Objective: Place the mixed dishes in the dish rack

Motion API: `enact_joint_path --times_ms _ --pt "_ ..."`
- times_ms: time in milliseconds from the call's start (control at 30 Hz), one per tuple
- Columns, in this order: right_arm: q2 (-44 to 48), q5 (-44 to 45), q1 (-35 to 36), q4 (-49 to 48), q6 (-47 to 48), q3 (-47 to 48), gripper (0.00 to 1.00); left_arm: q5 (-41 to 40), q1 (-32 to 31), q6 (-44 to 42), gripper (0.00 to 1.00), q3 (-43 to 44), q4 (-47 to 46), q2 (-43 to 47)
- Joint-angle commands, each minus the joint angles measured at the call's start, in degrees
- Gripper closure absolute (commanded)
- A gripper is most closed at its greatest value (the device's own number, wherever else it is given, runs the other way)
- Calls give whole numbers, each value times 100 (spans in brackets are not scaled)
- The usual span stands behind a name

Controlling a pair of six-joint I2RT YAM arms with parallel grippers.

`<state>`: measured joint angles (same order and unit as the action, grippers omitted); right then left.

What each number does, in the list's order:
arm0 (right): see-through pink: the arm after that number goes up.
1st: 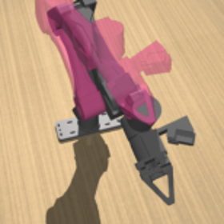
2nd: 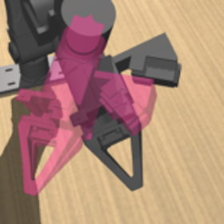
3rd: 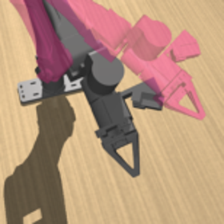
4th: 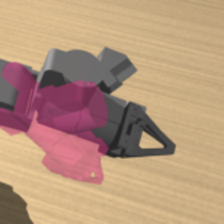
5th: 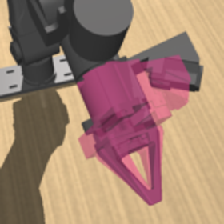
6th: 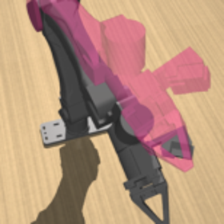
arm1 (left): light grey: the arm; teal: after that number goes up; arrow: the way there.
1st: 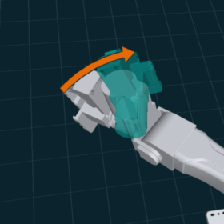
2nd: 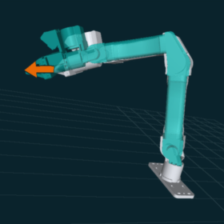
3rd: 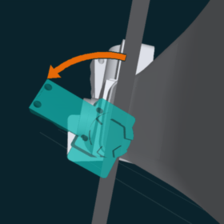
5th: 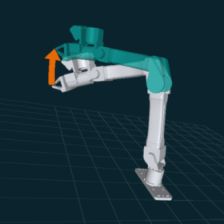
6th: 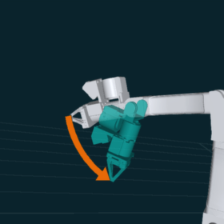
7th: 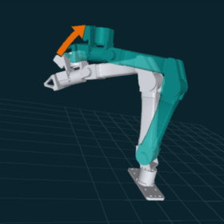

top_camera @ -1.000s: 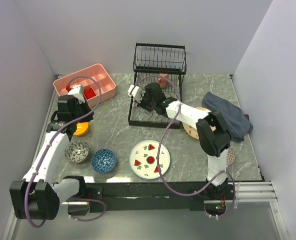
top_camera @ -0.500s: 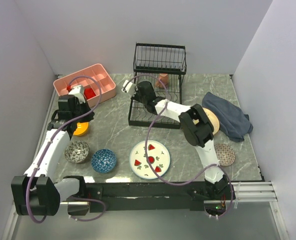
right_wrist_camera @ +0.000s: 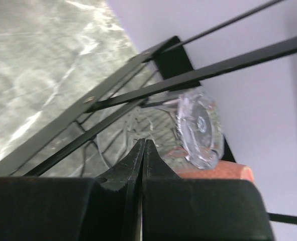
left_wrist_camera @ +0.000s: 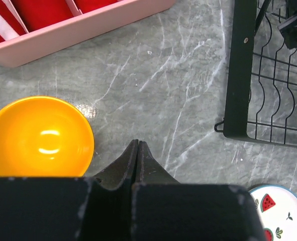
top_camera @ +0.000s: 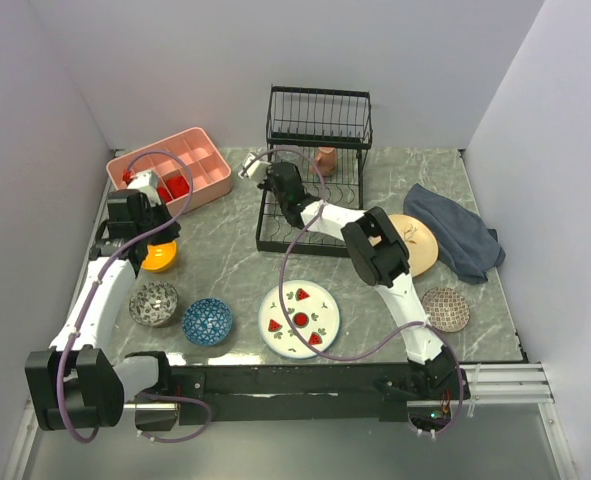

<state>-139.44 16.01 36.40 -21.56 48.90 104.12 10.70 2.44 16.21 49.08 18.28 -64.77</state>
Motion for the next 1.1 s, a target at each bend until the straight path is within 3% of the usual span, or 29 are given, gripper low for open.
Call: enact_joint_path --times_ms 0,167,233,300,333,367,433,467,600,700,733,800,900,967,1067 --pt "-232 578 -19 -920 198 310 100 213 81 -21 99 84 -159 52" --pt "-251 606 -19 -1376 286 93 100 205 117 -91 95 93 -88 123" --pt "47 492 25 -1683 278 -188 100 187 134 -135 78 163 -36 210" --pt "554 412 77 -1816 164 -724 100 117 143 -301 52 286 139 350" --pt "758 412 138 -1747 68 -891 92 56 134 -407 42 408 210 395" --pt "969 394 191 -1633 -29 -1189 70 38 143 -538 32 496 298 430" --pt "1654 342 349 -1291 -310 -1542 54 -24 134 -1056 25 716 649 596" --pt "1883 280 411 -1150 -390 -1874 39 -76 143 -1241 19 761 763 667" --pt "3016 -44 745 131 -1082 -2308 28 -165 152 -2906 14 1068 1518 1053" --pt "3440 -421 947 1598 -1959 -2133 21 -384 178 -3840 14 1393 2572 1177" --pt "3493 -641 965 2638 -2181 -1984 20 -524 178 -3966 15 1559 2853 1169" --pt "3485 -1071 965 4115 -2751 -1361 12 -1103 178 -4020 19 1727 3750 1047" --pt "3405 -2143 948 5325 -2861 -683 12 -2158 187 -3652 25 1912 4893 801" --pt "3719 -2724 956 5707 -2747 -926 13 -2265 187 -3512 29 1694 5158 861" --pt "3924 -3270 965 6092 -2614 -1008 13 -2485 240 -3388 28 1175 4791 1203"
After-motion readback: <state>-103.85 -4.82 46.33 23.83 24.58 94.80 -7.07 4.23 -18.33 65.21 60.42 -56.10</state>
